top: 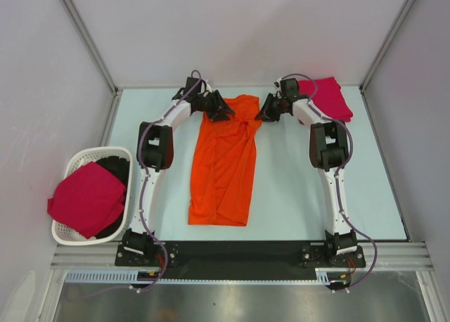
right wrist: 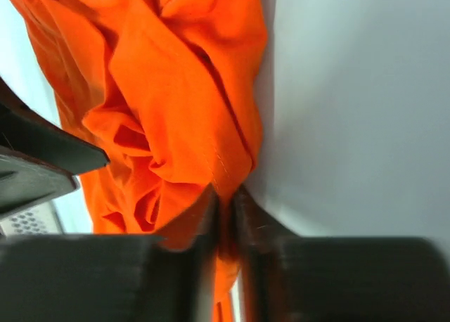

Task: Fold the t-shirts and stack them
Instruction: Rotate the tshirt 90 degrees

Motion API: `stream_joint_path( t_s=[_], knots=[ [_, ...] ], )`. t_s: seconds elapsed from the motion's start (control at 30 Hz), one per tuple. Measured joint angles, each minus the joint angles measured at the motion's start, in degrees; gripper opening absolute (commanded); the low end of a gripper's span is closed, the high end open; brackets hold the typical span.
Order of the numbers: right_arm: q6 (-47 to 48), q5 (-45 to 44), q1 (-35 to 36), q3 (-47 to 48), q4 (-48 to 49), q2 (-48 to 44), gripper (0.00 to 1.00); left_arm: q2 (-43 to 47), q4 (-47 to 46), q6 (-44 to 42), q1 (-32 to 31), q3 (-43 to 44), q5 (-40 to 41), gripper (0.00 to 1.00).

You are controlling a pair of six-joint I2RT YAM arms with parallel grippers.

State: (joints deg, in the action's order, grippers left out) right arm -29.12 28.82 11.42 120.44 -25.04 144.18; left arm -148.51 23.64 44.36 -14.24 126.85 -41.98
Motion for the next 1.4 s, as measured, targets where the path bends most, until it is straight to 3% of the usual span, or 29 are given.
stream_joint_path(
  t_s=[0.03,0.07,0.1,0.13,0.5,1.0,1.4],
  knots=[
    [-0.2,0.4,0.2,0.0,0.0,0.3,0.00,0.0,0.3,0.0,0.0,0.0,0.0,0.20],
    [-0.4,0.6,0.2,0.0,0.0,0.5,0.00,0.0,0.5,-0.3,0.0,-0.1,0.2,0.10],
    [-0.7,0.8,0.3,0.0,-0.1,0.7,0.00,0.0,0.9,-0.4,0.0,-0.1,0.3,0.02],
    [-0.9,0.9,0.2,0.0,-0.3,0.9,0.00,0.0,1.2,-0.5,0.0,-0.1,0.5,0.00],
    [-0.8,0.4,-0.5,-0.2,-1.0,0.2,0.00,-0.9,5.6,-1.5,0.1,-0.5,2.5,0.00],
    [-1.5,0.2,-1.8,-6.2,1.4,-9.7,0.01,-1.7,8.7,-1.9,0.1,-0.5,3.9,0.00],
    [-3.7,0.9,-0.8,-3.5,1.6,-8.9,0.01,-1.7,9.0,-2.0,0.1,-0.4,3.9,0.00]
  ],
)
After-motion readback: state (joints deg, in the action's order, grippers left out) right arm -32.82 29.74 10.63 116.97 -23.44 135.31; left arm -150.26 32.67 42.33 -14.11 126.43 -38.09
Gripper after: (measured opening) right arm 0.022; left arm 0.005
